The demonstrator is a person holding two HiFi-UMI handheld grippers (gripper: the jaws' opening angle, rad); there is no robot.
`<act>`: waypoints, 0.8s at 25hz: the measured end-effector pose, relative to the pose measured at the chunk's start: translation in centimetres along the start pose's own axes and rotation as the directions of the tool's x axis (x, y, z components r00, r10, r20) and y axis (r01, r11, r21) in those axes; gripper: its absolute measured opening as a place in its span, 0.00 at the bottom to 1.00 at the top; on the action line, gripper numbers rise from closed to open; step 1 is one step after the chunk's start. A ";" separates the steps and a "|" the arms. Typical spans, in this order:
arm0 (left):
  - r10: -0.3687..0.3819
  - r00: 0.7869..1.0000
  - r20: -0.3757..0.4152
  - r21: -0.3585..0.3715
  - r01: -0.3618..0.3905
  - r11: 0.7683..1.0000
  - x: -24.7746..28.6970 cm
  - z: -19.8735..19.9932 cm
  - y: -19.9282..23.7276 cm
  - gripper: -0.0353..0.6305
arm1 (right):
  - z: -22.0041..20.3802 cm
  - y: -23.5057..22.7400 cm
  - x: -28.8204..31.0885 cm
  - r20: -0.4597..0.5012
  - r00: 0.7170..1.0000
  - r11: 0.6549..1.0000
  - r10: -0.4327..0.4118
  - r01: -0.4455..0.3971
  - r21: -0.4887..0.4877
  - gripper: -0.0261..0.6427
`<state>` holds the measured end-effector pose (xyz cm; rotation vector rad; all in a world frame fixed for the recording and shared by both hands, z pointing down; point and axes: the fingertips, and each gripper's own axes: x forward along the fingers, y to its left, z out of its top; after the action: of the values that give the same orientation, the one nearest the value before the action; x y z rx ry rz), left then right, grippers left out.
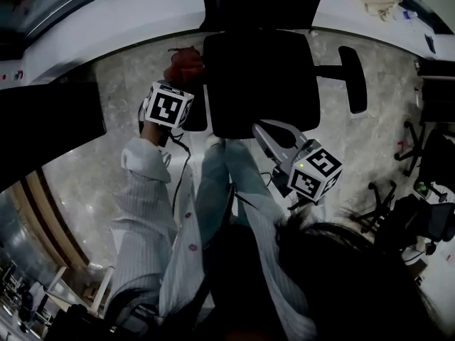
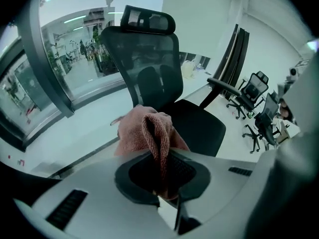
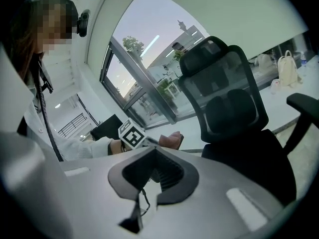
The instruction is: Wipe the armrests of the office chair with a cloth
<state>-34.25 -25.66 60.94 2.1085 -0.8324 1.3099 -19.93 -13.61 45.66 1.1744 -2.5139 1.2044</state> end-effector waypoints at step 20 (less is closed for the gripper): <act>-0.028 0.999 -0.018 0.091 0.029 0.995 -2.1 -4.0 -3.4 0.10 | -2.1 2.5 3.9 -0.142 0.988 0.993 -0.054 0.039 -0.108 0.04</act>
<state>-34.84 -20.08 60.22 2.1685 -0.7455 1.3731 -24.81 -13.54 47.14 1.0749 -2.3979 1.0902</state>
